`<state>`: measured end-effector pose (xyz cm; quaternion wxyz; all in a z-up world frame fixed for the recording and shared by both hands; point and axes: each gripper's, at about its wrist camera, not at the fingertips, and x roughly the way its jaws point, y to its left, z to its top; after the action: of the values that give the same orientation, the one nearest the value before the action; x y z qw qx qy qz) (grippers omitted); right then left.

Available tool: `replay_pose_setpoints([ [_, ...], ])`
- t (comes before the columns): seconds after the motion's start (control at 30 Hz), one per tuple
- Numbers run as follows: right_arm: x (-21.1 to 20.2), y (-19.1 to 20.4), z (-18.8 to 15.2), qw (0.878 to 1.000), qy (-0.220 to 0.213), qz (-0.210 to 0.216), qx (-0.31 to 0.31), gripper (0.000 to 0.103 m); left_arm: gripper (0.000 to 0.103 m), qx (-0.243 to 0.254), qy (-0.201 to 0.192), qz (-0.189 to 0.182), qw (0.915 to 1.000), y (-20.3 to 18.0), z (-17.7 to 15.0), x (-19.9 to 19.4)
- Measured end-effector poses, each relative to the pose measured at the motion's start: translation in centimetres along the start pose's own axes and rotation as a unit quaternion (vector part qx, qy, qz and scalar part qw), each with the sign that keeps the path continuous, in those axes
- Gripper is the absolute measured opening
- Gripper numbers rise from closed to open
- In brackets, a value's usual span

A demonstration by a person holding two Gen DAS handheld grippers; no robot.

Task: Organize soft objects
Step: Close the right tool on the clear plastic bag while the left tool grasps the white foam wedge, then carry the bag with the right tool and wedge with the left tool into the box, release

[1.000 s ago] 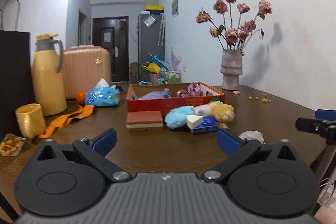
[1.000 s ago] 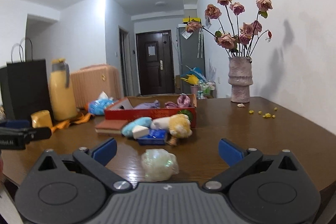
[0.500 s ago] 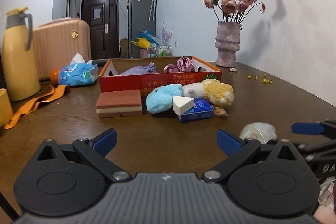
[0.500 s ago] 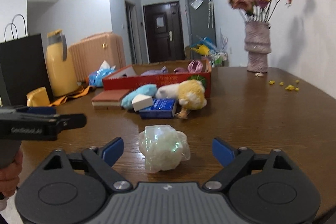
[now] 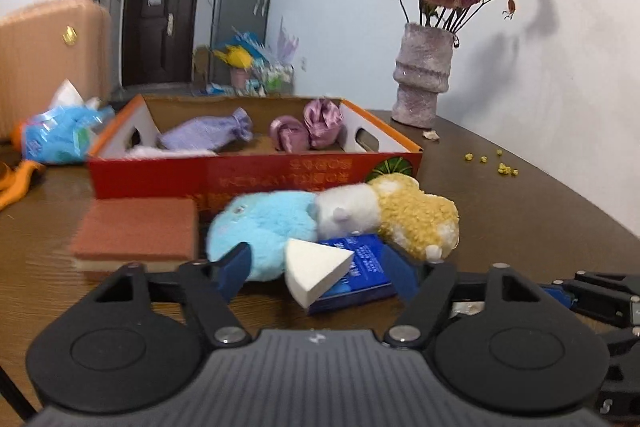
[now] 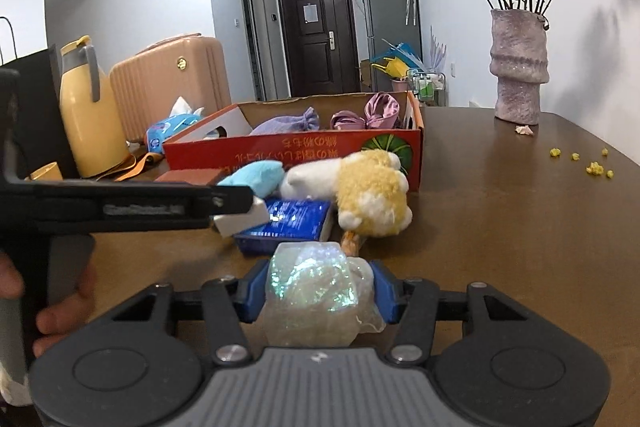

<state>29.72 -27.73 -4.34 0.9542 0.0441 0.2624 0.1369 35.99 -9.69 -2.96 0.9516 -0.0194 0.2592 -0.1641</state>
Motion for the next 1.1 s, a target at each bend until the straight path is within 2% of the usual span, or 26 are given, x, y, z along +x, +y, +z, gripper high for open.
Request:
replay_pose_setpoints([
  [0.13,0.9,-0.1,0.1,1.000,0.005,0.005,-0.001,0.052,0.047,-0.015,0.019,-0.009,0.9997,0.2,-0.2,1.6],
  [0.2,1.0,-0.1,-0.1,1.000,0.006,0.007,0.002,0.052,0.035,-0.016,0.018,-0.010,0.9997,0.3,-0.5,1.6],
  [0.27,1.0,-0.1,-0.2,1.000,0.006,0.008,0.007,0.052,0.032,-0.017,0.020,-0.012,0.9996,0.4,-0.6,1.3],
  [0.4,0.3,0.4,-0.3,0.999,0.006,0.041,0.012,0.052,0.032,-0.019,0.014,-0.021,0.9995,0.7,-1.0,-0.9],
  [0.53,-0.1,2.1,-0.8,0.998,0.015,0.066,-0.005,0.060,0.032,-0.039,0.017,-0.005,0.9991,1.9,-2.0,-3.6],
  [0.7,-0.2,3.7,-1.1,0.996,0.018,0.087,-0.008,0.060,0.031,-0.049,0.018,0.011,0.9986,3.0,-3.1,-6.3],
  [1.1,-2.5,3.3,-2.1,0.998,0.021,0.056,-0.002,0.049,0.031,-0.034,0.029,0.012,0.9989,3.1,-5.9,-10.8],
])
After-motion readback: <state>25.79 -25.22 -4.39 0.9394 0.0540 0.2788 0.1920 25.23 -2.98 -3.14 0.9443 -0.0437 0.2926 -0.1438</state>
